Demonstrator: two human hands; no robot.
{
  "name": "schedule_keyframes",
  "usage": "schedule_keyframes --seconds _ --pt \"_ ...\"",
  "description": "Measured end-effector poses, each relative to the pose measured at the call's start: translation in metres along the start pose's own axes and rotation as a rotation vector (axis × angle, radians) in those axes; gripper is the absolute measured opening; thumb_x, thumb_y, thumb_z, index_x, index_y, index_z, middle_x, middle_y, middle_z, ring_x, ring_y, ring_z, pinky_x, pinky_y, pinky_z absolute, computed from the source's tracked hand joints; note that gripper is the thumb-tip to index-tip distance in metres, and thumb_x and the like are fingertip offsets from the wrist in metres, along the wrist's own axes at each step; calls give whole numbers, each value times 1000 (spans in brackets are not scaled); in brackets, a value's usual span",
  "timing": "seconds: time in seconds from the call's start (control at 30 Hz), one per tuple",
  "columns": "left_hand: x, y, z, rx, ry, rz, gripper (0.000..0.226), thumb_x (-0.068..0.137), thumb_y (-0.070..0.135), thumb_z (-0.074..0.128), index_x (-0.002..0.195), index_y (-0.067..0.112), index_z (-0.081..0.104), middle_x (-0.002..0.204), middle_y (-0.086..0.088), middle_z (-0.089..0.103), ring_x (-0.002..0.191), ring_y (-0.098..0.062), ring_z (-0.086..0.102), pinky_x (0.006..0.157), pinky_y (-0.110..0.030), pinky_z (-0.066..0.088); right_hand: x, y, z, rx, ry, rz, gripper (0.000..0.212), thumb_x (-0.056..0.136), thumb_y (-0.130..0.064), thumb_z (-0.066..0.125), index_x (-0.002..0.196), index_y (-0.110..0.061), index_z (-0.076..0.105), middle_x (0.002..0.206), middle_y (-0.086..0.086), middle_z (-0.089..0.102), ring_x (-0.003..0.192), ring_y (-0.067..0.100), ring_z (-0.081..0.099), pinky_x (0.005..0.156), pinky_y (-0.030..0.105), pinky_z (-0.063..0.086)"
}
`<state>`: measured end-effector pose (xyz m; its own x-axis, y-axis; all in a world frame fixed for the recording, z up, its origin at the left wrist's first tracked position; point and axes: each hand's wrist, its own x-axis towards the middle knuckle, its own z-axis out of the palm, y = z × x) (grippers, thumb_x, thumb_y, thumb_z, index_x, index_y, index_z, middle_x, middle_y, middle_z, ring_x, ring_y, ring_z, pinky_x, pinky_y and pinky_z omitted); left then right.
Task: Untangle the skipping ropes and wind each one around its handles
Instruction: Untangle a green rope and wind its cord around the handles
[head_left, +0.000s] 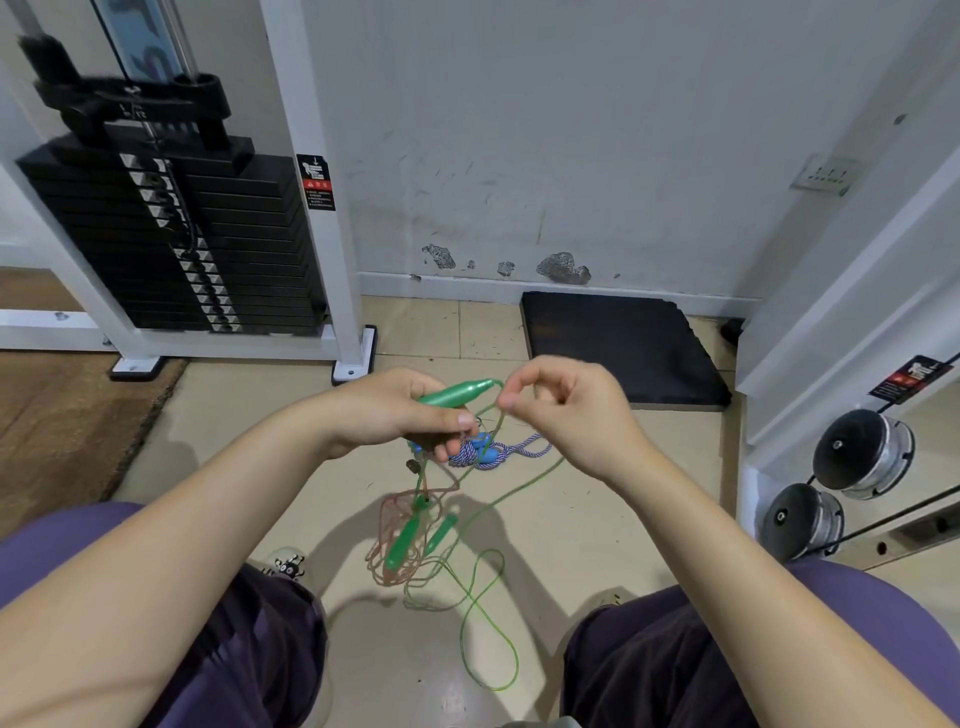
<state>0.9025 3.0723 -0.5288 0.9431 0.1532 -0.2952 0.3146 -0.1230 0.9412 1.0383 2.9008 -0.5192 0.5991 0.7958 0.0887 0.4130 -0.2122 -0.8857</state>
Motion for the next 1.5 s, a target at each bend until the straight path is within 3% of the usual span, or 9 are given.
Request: schedule_keyframes --seconds 0.13,0.3,0.4,0.5,0.6,0.77,0.93,1.2,1.5 --pt "-1 -5 -13 72 87 -28 19 91 15 67 99 -3 69 83 -10 75 84 -19 70 86 -24 51 2 0 -6 69 216 -27 15 92 -10 62 79 -17 59 57 -5 42 53 8 38 56 23 37" --pt "1 -1 -3 -54 158 37 6 88 10 69 87 5 66 69 -9 68 54 -22 62 60 -28 52 -3 -2 2 276 -48 59 20 88 -5 68 96 -13 52 73 8 60 64 22 55 62 31 47" --pt "1 0 6 -61 107 60 7 88 14 70 82 11 67 75 -12 68 57 -22 60 65 -33 45 -5 3 10 168 -214 9 35 79 -11 79 101 -19 54 72 1 58 63 14 50 60 28 44" --pt "0 1 7 -49 76 78 6 89 13 69 85 7 69 78 -11 71 64 -22 64 75 -40 47 -6 1 10 61 -233 -18 22 79 -8 79 94 -9 62 47 -12 36 44 3 31 47 15 30" --pt "0 1 6 -17 36 55 12 89 9 68 97 0 69 81 -8 74 76 -22 69 77 -33 53 -3 1 6 -50 -171 -14 6 85 -13 74 83 -14 69 41 -10 29 41 7 25 45 19 25" --pt "3 -8 3 166 54 -33 7 87 17 73 94 17 74 91 -6 77 83 -10 67 67 -18 49 2 3 0 -47 73 -56 19 93 -16 62 77 -24 58 58 0 41 55 11 37 57 30 33" --pt "3 -6 -2 259 65 -75 5 87 20 74 90 16 75 75 3 71 67 -5 59 58 -16 41 3 1 -14 162 242 -87 10 91 -19 56 81 -23 56 55 9 38 50 18 33 54 30 32" --pt "6 -6 0 115 133 2 5 85 14 75 83 18 73 69 12 68 62 -1 55 57 -15 40 2 1 -10 251 3 64 25 91 8 43 94 -8 62 73 8 64 50 24 52 49 25 42" --pt "6 -3 7 53 149 50 8 86 7 72 93 11 72 65 13 67 59 3 57 56 -10 40 1 -2 -2 542 -127 134 31 73 -9 44 95 0 64 83 20 65 66 29 58 61 33 49"
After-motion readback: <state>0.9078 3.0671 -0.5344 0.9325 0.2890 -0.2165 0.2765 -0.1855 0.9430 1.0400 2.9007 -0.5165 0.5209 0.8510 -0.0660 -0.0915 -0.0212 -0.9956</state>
